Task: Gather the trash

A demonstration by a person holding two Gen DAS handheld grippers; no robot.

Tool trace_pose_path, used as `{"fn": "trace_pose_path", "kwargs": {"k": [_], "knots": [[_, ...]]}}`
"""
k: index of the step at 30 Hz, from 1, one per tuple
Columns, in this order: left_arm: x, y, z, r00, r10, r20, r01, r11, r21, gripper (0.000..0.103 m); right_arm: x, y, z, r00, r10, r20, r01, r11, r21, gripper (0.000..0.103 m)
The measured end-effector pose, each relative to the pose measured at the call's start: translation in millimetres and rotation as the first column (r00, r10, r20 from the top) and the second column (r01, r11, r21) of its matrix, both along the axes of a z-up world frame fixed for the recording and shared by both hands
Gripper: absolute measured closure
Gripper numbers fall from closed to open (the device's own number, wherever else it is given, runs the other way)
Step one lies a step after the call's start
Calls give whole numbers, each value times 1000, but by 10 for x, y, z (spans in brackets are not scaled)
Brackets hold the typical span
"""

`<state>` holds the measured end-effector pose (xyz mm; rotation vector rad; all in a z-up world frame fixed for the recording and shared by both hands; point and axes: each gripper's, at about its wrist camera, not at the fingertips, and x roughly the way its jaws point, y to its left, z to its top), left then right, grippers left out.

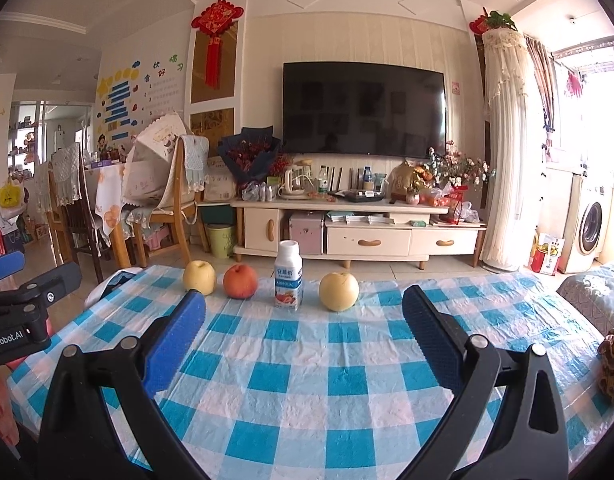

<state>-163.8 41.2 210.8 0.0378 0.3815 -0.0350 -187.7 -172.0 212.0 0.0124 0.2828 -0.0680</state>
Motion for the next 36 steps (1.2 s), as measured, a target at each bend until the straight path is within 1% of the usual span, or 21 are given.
{"fn": "trace_pose_path", "kwargs": {"k": [9,14,22,25,29,32,34,35,36], "knots": [[4,0,-4,1000,5,6,-5,1000,12,5,15,10,-22,1000,2,-7,-2,1000,-2,4],[39,1,-48,1000,7,-7,-6,1000,17,5,61,19,-70,1000,6,-17,-6,1000,-6,4],[184,-16,-196,1000,-5,-29,5,1000,14,5,227,34,-206,998,11,-58,-12,1000,-11,4],[274,-43,-262,999,-15,-31,16,999,29,5,320,29,-292,996,16,-89,-16,1000,1,4],[504,-68,-455,997,-21,-79,24,999,37,5,507,6,-448,989,23,-148,-18,999,35,4],[715,-97,-679,993,11,-121,-4,998,60,5,751,-16,-651,977,28,-213,-15,998,64,4],[928,-99,-901,981,17,-191,-7,999,51,5,982,-42,-864,955,24,-294,-3,997,73,4],[1062,-98,-1048,970,17,-241,-8,999,42,5,1082,-57,-965,943,28,-331,0,997,83,4],[1151,-96,-1146,962,18,-273,-9,999,37,5,1194,-74,-1085,928,29,-370,6,996,93,4]]}}
